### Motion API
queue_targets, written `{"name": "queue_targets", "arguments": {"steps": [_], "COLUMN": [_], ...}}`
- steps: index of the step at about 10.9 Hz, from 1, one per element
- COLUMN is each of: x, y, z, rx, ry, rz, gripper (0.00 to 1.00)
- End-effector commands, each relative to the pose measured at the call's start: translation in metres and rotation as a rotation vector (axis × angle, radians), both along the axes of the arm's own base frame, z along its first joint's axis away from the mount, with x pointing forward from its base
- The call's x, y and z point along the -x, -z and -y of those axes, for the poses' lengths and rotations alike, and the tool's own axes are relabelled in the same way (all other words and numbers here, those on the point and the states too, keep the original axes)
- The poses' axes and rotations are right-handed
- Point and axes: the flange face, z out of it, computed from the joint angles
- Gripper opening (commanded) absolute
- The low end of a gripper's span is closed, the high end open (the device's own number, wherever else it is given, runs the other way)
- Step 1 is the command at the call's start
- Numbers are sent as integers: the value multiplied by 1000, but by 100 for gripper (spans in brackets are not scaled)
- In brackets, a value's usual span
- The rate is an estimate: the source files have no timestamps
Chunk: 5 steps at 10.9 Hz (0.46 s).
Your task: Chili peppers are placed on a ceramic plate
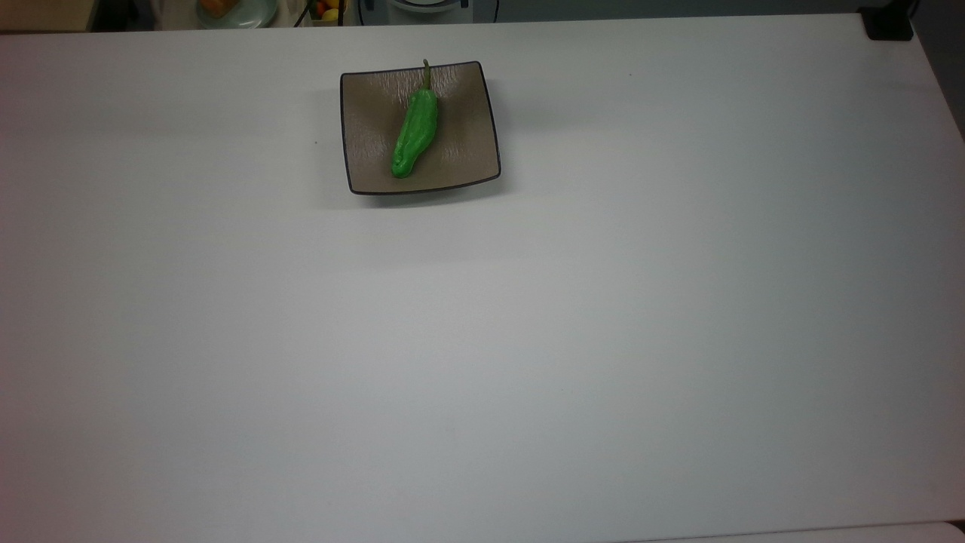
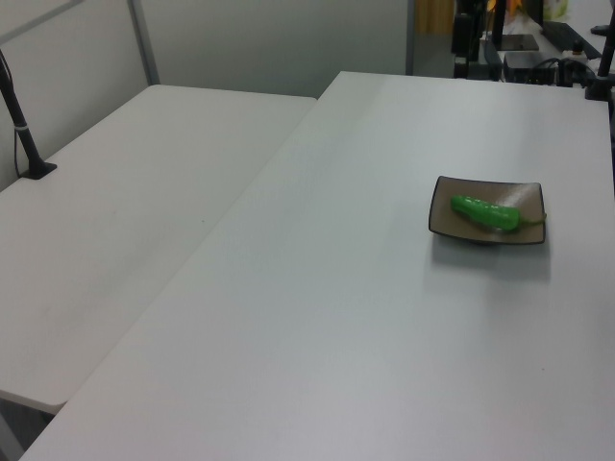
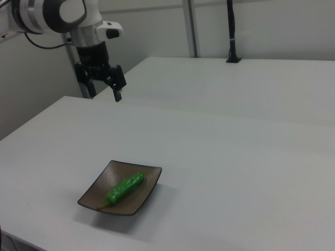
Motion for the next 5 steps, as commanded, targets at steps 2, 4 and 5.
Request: {"name": "queue_targets", "arguments": {"steps": [2, 4, 5], "x": [-11, -11, -11], "y": [13, 15, 15], "z": [2, 1, 1], "rx": [-65, -69, -69], "ry": [-94, -91, -96], "rz": [74, 69, 68], "gripper": [100, 100, 100]}}
